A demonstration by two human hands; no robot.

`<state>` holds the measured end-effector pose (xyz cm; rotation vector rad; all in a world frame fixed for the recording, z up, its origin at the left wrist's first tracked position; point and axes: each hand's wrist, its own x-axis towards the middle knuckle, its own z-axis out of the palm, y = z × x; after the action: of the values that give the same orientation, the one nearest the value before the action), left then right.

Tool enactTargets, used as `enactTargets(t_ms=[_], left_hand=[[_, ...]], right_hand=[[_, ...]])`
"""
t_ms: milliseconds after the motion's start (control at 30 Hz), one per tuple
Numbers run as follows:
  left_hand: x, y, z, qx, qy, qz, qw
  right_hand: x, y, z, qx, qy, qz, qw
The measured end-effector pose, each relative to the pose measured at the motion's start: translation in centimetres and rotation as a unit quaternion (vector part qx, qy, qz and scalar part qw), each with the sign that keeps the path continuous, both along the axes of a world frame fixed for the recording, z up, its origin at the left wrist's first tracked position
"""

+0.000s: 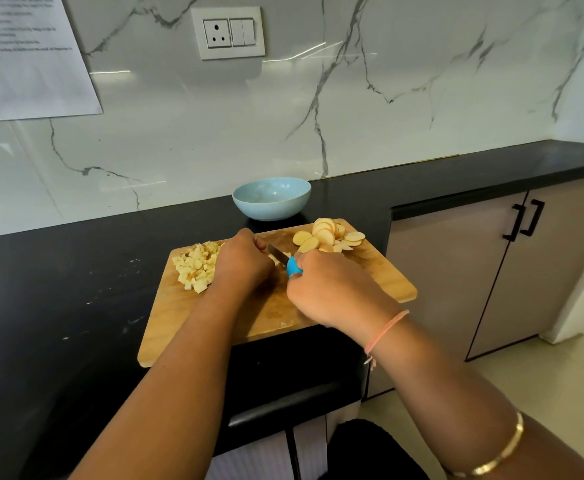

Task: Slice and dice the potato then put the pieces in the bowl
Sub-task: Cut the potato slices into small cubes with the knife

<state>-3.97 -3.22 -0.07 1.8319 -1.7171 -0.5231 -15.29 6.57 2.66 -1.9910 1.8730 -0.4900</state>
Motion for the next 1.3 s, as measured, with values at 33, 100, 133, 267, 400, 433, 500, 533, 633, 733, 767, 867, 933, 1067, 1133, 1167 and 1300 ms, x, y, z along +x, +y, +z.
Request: enactTargets(t_ms=[33, 100, 133, 267, 400, 433, 500, 533, 633, 733, 767, 867, 933, 1067, 1133, 1167, 1300], left_hand=[[0.0, 0.1, -0.1, -0.005, -0.001, 0.003, 1.000], [-0.1, 0.2, -0.2, -0.019, 0.003, 0.013, 1.000], [-0.2, 0.2, -0.2, -0.025, 0.004, 0.019, 0.999], [-0.2, 0.1, -0.4, -0.036, 0.013, 0.028, 0.999], [-0.2, 0.0, -0.6, -0.050, 0.006, 0.025, 0.998], [-0.2, -0.1, -0.6, -0.051, 0.003, 0.023, 0.998], [-0.3, -0.1, -0.6, -0.051, -0.002, 0.022, 0.998], [-0.2, -0.1, -0.6, -0.051, -0.004, 0.021, 0.998], [0.1, -0.3, -0.8, -0.074, -0.007, 0.018, 0.997], [0.3, -0.2, -0.6, -0.114, -0.019, 0.002, 0.993], [0.3, -0.2, -0.5, -0.122, -0.027, -0.009, 0.992], [0.0, -0.1, -0.5, -0.121, -0.057, -0.053, 0.990], [-0.1, 0.0, -0.5, -0.107, -0.082, -0.106, 0.985], [-0.2, -0.3, -1.1, -0.098, -0.151, -0.198, 0.963], [-0.2, -0.7, -1.2, -0.114, -0.182, -0.197, 0.957], [-0.3, -0.9, -1.3, -0.119, -0.206, -0.193, 0.952], [-0.5, -1.1, -0.9, -0.104, -0.258, -0.173, 0.945]], right_hand=[[0.2, -0.2, -0.2, 0.006, 0.003, 0.001, 1.000], [0.3, -0.4, -0.4, 0.012, 0.007, 0.005, 1.000], [0.3, -0.4, -0.5, 0.011, 0.011, 0.007, 1.000], [0.0, 0.1, -0.7, -0.002, 0.042, 0.015, 0.999], [-0.6, 1.8, -0.7, -0.006, 0.060, 0.029, 0.998], [-0.9, 2.2, -0.5, 0.001, 0.062, 0.032, 0.998], [-1.4, 2.7, -0.3, 0.004, 0.065, 0.035, 0.997], [-1.7, 2.9, -0.2, -0.003, 0.060, 0.032, 0.998], [-2.7, 2.5, -0.3, -0.038, 0.021, 0.008, 0.999], [-3.7, 1.4, -0.5, -0.084, -0.025, -0.023, 0.996], [-4.0, 0.7, -0.6, -0.098, -0.037, -0.035, 0.994], [-4.9, -1.4, -1.1, -0.129, -0.073, -0.069, 0.987], [-5.1, -2.5, -1.6, -0.141, -0.105, -0.083, 0.981], [-4.8, -3.5, -2.5, -0.165, -0.141, -0.085, 0.973], [-4.4, -3.5, -2.9, -0.168, -0.151, -0.082, 0.971], [-4.2, -3.5, -3.2, -0.169, -0.153, -0.084, 0.970], [-4.0, -3.5, -3.8, -0.168, -0.169, -0.100, 0.966]])
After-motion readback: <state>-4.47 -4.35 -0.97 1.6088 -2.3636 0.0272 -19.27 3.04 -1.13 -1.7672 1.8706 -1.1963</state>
